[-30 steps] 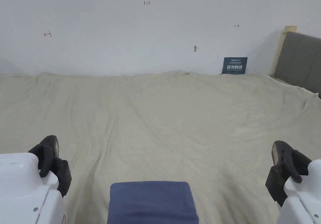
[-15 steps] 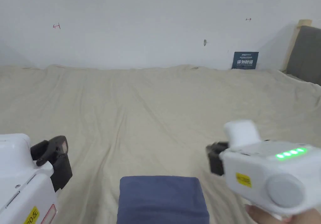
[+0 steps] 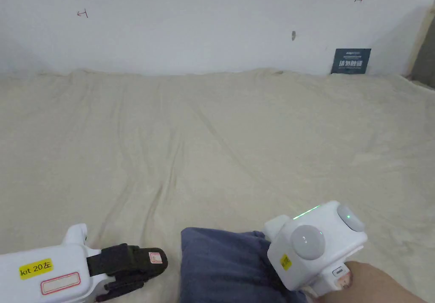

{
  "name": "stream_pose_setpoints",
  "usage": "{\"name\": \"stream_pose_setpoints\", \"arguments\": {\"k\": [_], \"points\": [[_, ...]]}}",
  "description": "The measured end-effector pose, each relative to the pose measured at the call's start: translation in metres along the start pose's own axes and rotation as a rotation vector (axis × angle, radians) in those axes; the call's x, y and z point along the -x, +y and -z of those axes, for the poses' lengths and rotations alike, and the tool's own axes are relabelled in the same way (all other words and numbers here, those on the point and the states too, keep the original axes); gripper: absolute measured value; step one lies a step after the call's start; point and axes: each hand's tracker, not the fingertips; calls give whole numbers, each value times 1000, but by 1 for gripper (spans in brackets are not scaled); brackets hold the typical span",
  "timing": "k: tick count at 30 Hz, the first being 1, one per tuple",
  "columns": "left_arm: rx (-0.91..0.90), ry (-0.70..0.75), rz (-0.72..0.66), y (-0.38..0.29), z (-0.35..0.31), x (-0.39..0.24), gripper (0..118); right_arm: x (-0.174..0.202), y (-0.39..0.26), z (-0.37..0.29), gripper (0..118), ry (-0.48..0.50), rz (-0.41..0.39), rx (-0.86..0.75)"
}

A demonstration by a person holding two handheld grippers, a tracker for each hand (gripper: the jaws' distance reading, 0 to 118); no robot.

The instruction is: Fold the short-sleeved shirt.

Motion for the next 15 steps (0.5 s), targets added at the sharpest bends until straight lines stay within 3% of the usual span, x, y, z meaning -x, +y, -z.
{"name": "stream_pose_setpoints", "arguments": {"k": [2, 3, 6, 9, 11, 13, 15], "points": [[100, -60, -49, 10, 14, 10, 110, -5, -3, 2, 0, 22, 100, -33], [157, -87, -67, 14, 22, 15, 118, -4, -5, 3, 0, 19, 134, -57], [229, -108, -174, 14, 48, 28, 118, 3, -12, 2, 0, -17, 64, -100], [270, -121, -180, 19, 72, 37, 118, 5, -16, 3, 0, -23, 59, -115], [309, -205, -166, 17, 90, 27, 118, 0, -18, 3, 0, -1, 92, -132], [383, -184, -175, 8, 110, 19, 118, -5, -21, 3, 0, 34, 136, -152], [376, -153, -53, 0, 117, 6, 118, -12, -26, 2, 0, 71, 181, -176]]}}
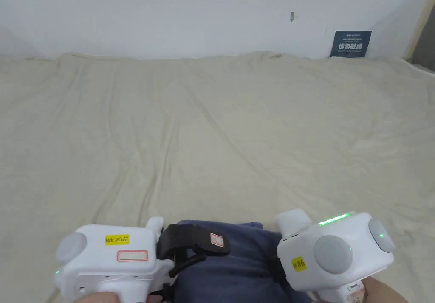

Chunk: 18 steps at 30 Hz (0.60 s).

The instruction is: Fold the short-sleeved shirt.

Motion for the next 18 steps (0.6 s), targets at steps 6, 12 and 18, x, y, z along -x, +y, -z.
{"name": "stream_pose_setpoints", "arguments": {"k": [6, 12, 18], "points": [[-81, 357, 111, -12, -8, -18, 21, -8, -22, -38, 0, 44, 31, -188], [-77, 325, 150, -15, -9, -32, 21, -11, -37, -76, 0, 78, 85, -249], [-119, 402, 237, -13, -61, -60, 21, 4, -36, -92, 0, 94, 99, -285]]}}
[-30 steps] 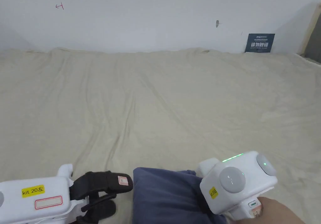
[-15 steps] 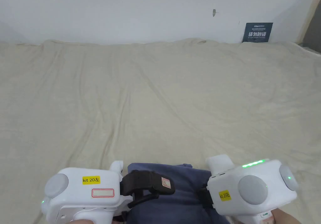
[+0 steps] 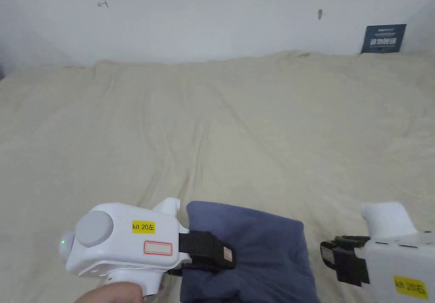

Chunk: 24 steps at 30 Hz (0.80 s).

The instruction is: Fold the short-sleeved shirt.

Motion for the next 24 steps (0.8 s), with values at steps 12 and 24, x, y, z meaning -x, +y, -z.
{"name": "stream_pose_setpoints", "arguments": {"k": [12, 24], "points": [[-117, 866, 178, 67, -220, 148, 21, 53, -11, 14, 0, 41, 29, 92], [-247, 1143, 14, 80, -302, 220, 118, 66, 12, 8, 0, 113, 55, 51]]}}
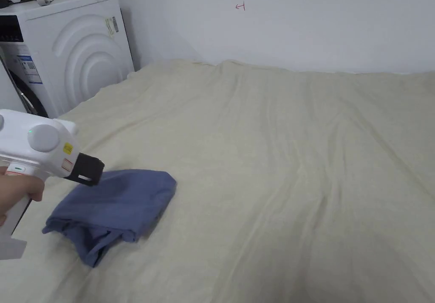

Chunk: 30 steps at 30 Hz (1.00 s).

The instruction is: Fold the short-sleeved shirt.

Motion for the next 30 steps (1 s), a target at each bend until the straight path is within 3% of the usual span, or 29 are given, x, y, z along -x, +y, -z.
{"name": "stream_pose_setpoints", "arguments": {"k": [3, 4, 7, 8, 10, 12, 17, 19, 23, 28, 30], "points": [[-27, -93, -94, -5, -19, -5, 117, -3, 7, -9, 0, -17, -6, -75], [-53, -148, -135, -7, -28, -10, 109, -6, 10, -12, 0, -24, 0, -98], [-246, -323, -110, -30, -69, -57, 9, -17, 14, -23, 0, -39, 28, -149], [-314, -320, -72, -40, -80, -75, 4, -21, 16, -26, 0, -48, 37, -154], [-411, -367, -33, -60, -103, -123, 4, -29, 18, -33, 0, -65, 61, -175], [-411, -535, -37, -76, -123, -174, 4, -37, 18, -40, 0, -76, 80, -178], [-540, -688, -70, -100, -176, -274, 3, -43, 20, -74, 0, -94, 82, -234], [-677, -653, -11, -109, -209, -298, 3, -42, 19, -95, 0, -90, 43, -321], [-938, -590, 7, -129, -277, -322, 3, -29, 10, -132, 0, -227, -113, -503], [-1112, -466, -62, -150, -338, -330, 3, -10, -16, -175, 0, -329, -137, -814], [-1181, -421, -60, -160, -348, -327, 3, -3, -29, -186, 0, -360, -185, -952]]}}
